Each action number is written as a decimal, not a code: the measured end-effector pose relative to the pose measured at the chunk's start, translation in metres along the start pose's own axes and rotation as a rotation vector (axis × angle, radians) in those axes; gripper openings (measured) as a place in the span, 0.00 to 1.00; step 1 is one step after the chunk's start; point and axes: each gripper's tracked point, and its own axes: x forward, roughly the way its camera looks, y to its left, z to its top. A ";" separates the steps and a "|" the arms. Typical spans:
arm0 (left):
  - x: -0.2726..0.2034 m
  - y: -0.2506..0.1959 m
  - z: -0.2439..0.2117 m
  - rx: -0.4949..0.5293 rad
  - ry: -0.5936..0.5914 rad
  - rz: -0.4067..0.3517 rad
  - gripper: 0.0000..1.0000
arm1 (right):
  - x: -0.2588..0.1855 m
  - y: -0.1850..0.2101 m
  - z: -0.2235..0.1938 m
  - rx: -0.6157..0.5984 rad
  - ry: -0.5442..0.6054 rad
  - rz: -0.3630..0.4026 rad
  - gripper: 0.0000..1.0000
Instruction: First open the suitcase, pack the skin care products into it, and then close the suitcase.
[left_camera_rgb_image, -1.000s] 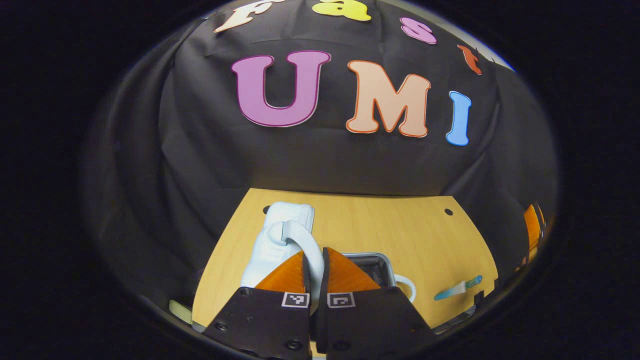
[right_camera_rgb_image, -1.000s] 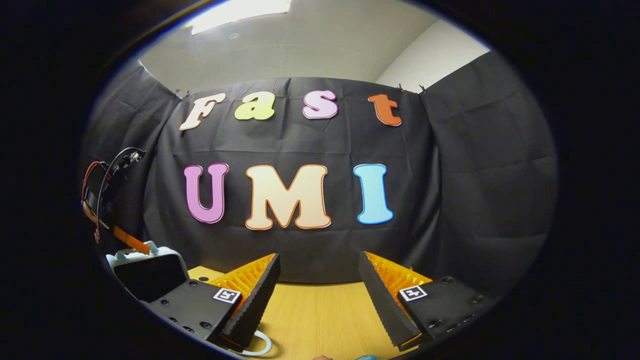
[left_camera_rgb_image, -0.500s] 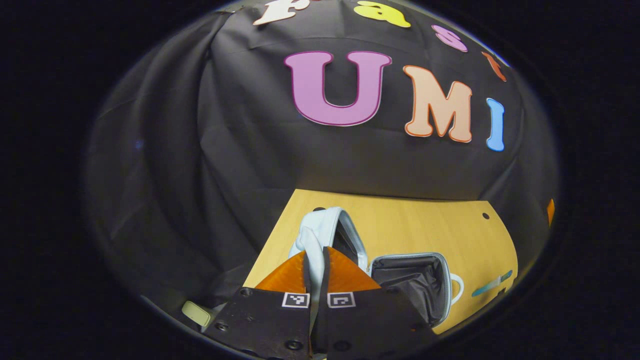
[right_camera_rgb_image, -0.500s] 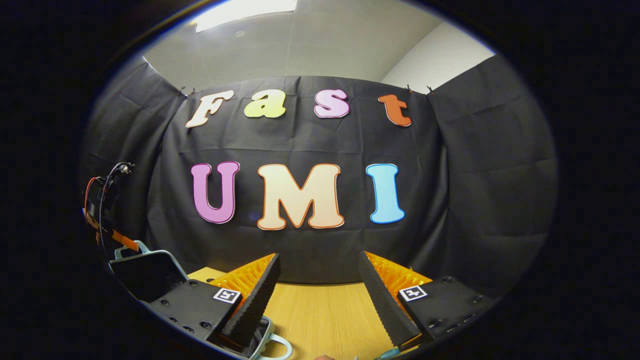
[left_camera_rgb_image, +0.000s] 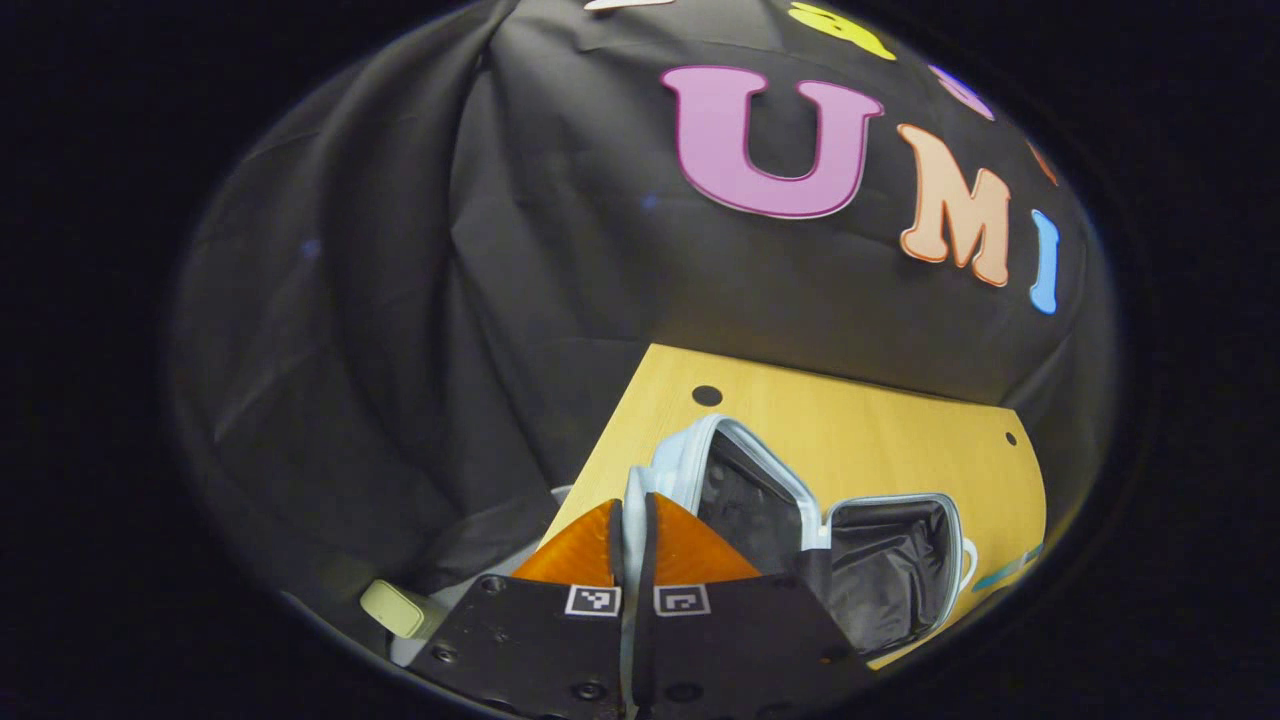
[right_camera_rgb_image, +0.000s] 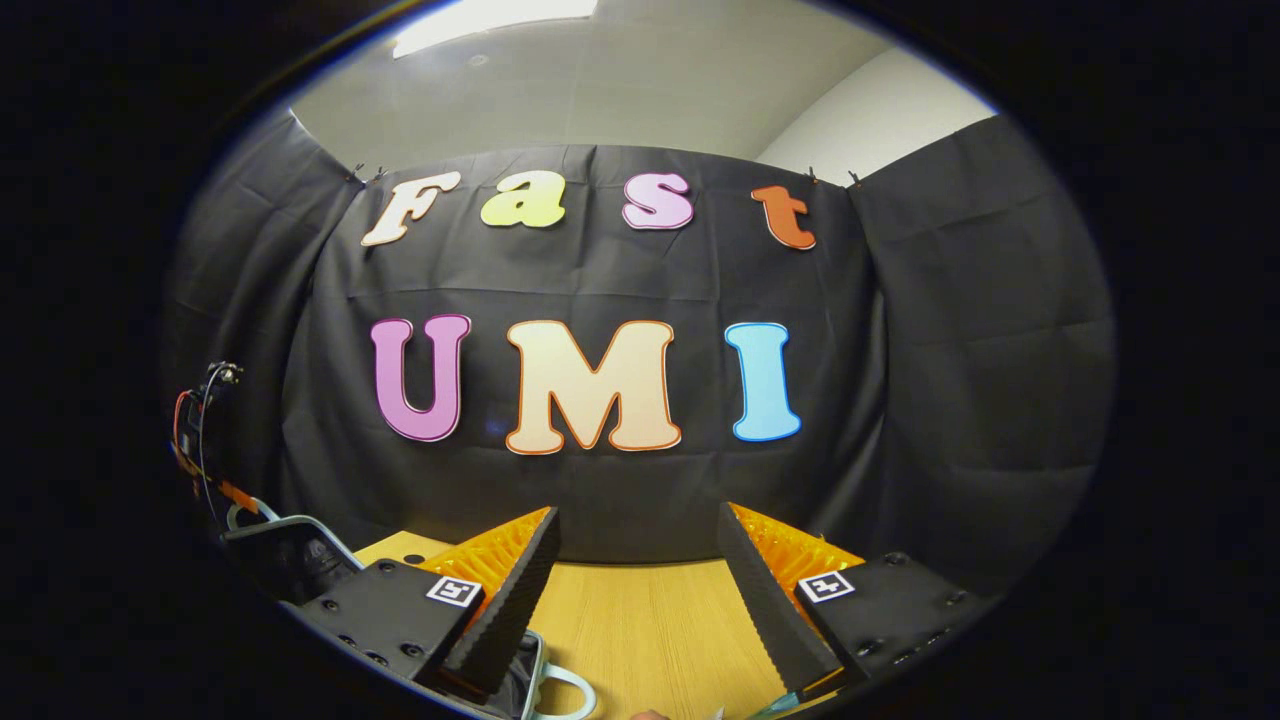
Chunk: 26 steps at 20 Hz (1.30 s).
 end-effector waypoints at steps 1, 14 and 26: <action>0.007 0.010 -0.010 -0.026 0.023 -0.003 0.00 | 0.002 0.001 -0.001 0.005 0.007 -0.002 0.99; 0.080 0.069 -0.113 -0.176 0.201 0.046 0.00 | 0.003 0.002 -0.015 -0.016 0.075 -0.032 0.99; 0.077 0.125 -0.103 -0.078 -0.036 0.389 0.96 | -0.004 -0.025 -0.002 -0.050 0.047 -0.025 0.99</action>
